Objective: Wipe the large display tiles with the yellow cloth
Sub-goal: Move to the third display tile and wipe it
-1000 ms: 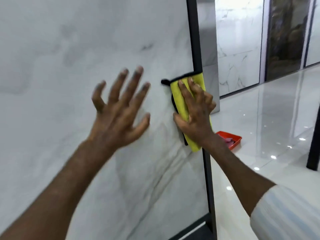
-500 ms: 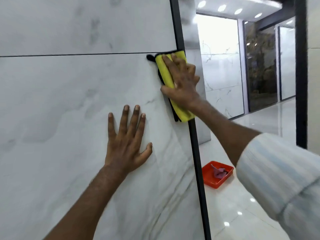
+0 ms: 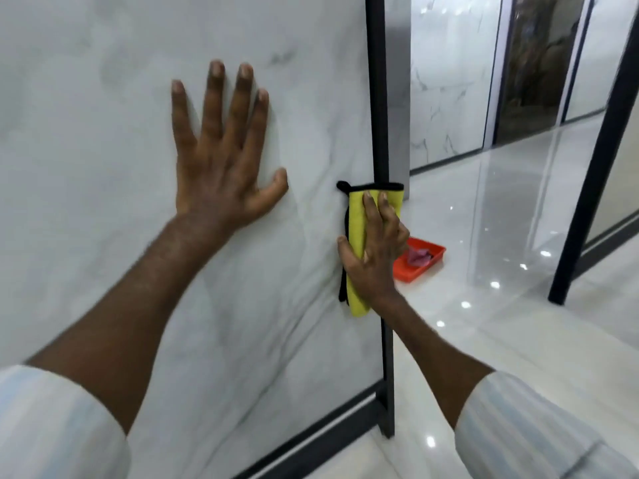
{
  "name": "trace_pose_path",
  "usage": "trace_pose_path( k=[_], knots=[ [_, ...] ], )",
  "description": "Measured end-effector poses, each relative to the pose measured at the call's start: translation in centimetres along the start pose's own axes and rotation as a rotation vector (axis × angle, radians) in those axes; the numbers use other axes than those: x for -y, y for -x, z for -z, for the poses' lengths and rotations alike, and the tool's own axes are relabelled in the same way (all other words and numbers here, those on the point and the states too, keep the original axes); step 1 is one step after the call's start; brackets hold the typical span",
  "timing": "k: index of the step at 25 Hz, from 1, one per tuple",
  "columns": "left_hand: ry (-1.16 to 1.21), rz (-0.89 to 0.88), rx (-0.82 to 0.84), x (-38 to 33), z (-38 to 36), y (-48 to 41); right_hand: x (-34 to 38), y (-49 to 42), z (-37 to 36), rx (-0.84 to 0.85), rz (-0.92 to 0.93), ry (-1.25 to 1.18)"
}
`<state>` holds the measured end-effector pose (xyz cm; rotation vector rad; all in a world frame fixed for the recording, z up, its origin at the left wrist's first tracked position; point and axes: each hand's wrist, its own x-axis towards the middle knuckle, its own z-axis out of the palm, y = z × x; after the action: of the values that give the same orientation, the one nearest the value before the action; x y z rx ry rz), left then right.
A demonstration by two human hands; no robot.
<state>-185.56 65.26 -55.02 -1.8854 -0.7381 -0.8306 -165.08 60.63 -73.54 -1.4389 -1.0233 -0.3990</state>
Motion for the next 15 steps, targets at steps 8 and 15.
trace_pose_path(
  k=[8, 15],
  knots=[
    [0.133, 0.047, 0.168, -0.1, 0.0, 1.1, -4.2, 5.8, 1.1, -0.397, -1.222, -0.812],
    [0.223, 0.058, 0.259, -0.3, 2.2, 0.9, 1.6, -2.1, 9.7, -0.239, -1.47, -0.711]
  ],
)
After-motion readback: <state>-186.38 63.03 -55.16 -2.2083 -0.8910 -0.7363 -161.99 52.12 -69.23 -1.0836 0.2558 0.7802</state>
